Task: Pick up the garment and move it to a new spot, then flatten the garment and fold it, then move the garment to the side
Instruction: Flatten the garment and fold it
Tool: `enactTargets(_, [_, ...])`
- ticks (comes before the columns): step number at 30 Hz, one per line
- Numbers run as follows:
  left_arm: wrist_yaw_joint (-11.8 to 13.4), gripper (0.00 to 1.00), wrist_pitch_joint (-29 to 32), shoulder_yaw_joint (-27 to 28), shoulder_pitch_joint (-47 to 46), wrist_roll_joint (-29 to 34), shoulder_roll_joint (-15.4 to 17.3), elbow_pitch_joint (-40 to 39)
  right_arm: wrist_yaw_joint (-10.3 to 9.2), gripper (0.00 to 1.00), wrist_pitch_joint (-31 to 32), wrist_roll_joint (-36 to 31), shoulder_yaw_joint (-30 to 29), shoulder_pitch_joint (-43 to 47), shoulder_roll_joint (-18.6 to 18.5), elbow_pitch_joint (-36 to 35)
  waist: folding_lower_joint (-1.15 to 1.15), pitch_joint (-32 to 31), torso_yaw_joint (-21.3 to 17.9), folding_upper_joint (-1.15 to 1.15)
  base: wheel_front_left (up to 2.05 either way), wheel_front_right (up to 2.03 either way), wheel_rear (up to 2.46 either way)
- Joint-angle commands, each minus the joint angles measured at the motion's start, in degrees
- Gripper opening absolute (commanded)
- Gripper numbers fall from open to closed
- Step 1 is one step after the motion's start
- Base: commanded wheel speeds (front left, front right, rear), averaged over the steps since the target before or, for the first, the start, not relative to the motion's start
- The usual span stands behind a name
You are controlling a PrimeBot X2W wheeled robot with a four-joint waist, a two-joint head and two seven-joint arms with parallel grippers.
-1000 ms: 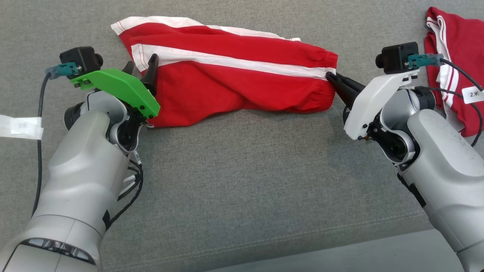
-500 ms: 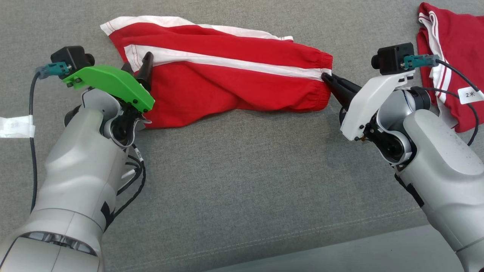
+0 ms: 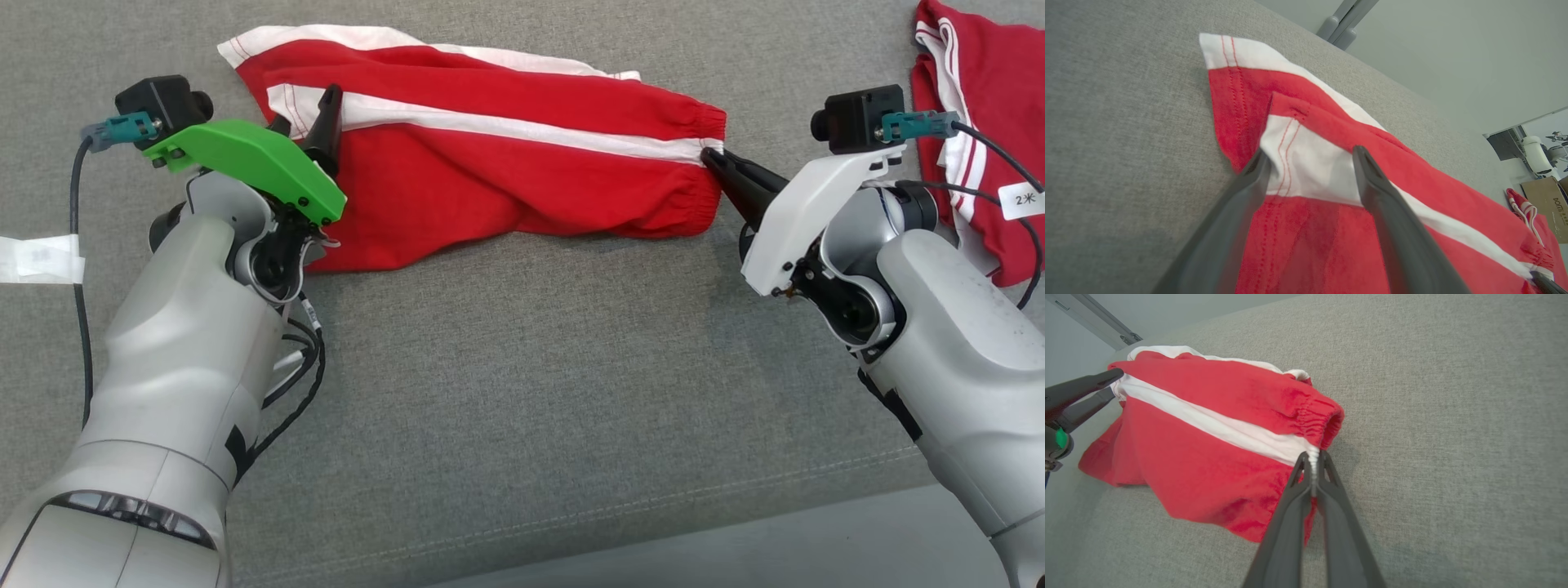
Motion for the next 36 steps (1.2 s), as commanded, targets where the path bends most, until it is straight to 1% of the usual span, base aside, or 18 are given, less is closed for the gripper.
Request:
enactTargets(1, [-0.22, 1.00, -0.33, -0.28, -0.42, 0.08, 0.07, -0.60, -0.01, 0.00, -0.38, 0.32, -0.01, -0.12, -0.21, 0.19, 0.00, -0.02, 0.17, 0.00, 0.00, 0.00, 0.00])
enactTargets(6, [-0.23, 1.00, -0.45, -1.18, 0.65, -0.50, 0.31, -2.98, -0.01, 0.00, -0.69, 0.47, 0.01, 0.13, -0.44, 0.48, 0.00, 0.01, 0.63, 0.00, 0.00, 0.00, 0.00])
enactTargets(7, [-0.23, 0.96, -0.52, -1.51, 0.74, -0.32, 0.46, -3.21, -0.01, 0.00, -0.63, 0.52, 0.00, 0.10, -0.44, 0.51, 0.00, 0.02, 0.70, 0.00, 0.00, 0.00, 0.00])
enactTargets(9, [-0.22, 0.82, -0.40, -2.05, 1.18, -0.34, 0.66, -3.50, -0.01, 0.00, -0.66, 0.61, 0.01, 0.06, -0.43, 0.60, 0.00, -0.02, 0.86, 0.00, 0.00, 0.00, 0.00])
enactTargets(10, [-0.22, 0.61, -0.02, -2.32, 1.41, -0.35, 0.81, -3.49, -0.01, 0.00, -0.67, 0.63, 0.03, 0.02, -0.40, 0.63, 0.00, -0.05, 0.92, 0.00, 0.00, 0.00, 0.00])
enactTargets(11, [-0.23, 0.50, 0.26, -2.61, 1.52, -0.23, 0.99, -3.51, -0.01, 0.00, -0.66, 0.63, 0.08, -0.03, -0.37, 0.65, 0.00, -0.07, 0.96, 0.00, 0.00, 0.00, 0.00])
enactTargets(15, [-0.23, 0.44, 0.56, -3.28, 1.63, -0.26, 1.58, -3.15, -0.01, 0.00, -0.64, 0.77, 0.33, -0.44, -0.14, 0.57, 0.00, -0.09, 0.85, 0.00, 0.00, 0.00, 0.00])
enactTargets(18, [-0.23, 0.44, 0.33, -4.10, 1.34, 0.46, 1.87, -2.10, -0.01, 0.00, -0.58, 0.90, 0.70, -0.91, 0.11, 0.45, 0.00, 0.03, 0.43, 0.00, 0.00, 0.00, 0.00])
enactTargets(19, [-0.23, 0.41, 0.32, -4.47, 1.11, 0.84, 1.95, -1.69, -0.01, 0.00, -0.55, 0.92, 0.84, -1.14, 0.21, 0.41, 0.00, 0.10, 0.25, 0.00, 0.00, 0.00, 0.00])
enactTargets(22, [-0.23, 0.37, -0.11, -4.97, 0.70, 1.02, 1.56, -0.61, -0.01, 0.00, -0.69, 1.07, 1.30, -1.50, 0.58, 0.44, 0.00, 0.18, -0.32, 0.00, 0.00, 0.00, 0.00])
enactTargets(24, [-0.23, 0.27, -0.58, -5.46, 0.29, 1.47, 1.48, -0.02, -0.01, 0.00, -0.86, 1.23, 1.62, -1.73, 0.78, 0.54, 0.00, 0.20, -0.64, 0.00, 0.00, 0.00, 0.00])
enactTargets(25, [-0.23, 0.18, -0.88, -5.60, 0.10, 1.48, 1.47, 0.31, -0.01, 0.00, -1.05, 1.32, 1.66, -1.97, 0.87, 0.55, 0.00, 0.20, -0.76, 0.00, 0.00, 0.00, 0.00])
enactTargets(26, [-0.23, 0.06, -1.16, -5.66, -0.06, 1.45, 1.39, 0.48, -0.01, 0.00, -1.16, 1.46, 1.68, -2.18, 0.94, 0.60, 0.00, 0.19, -0.85, 0.00, 0.00, 0.00, 0.00])
enactTargets(27, [-0.23, 0.00, -1.30, -5.69, -0.18, 1.23, 1.21, 0.46, -0.01, 0.00, -1.30, 1.53, 1.71, -2.27, 0.97, 0.68, 0.00, 0.16, -0.88, 0.00, 0.00, 0.00, 0.00])
enactTargets(32, [-0.23, 0.00, -1.99, -6.92, 0.04, 1.77, 2.00, -0.46, -0.01, 0.00, -2.02, 1.80, 1.80, -2.05, 0.59, 1.27, 0.00, -0.57, -0.37, 0.00, 0.00, 0.00, 0.00])
enactTargets(36, [-0.23, 0.00, -2.05, -8.22, 1.14, 1.38, 2.87, -3.36, -0.01, 0.00, -2.63, 2.21, 1.75, -1.35, -0.07, 1.66, 0.00, -2.07, 0.64, 0.00, 0.00, 0.00, 0.00])
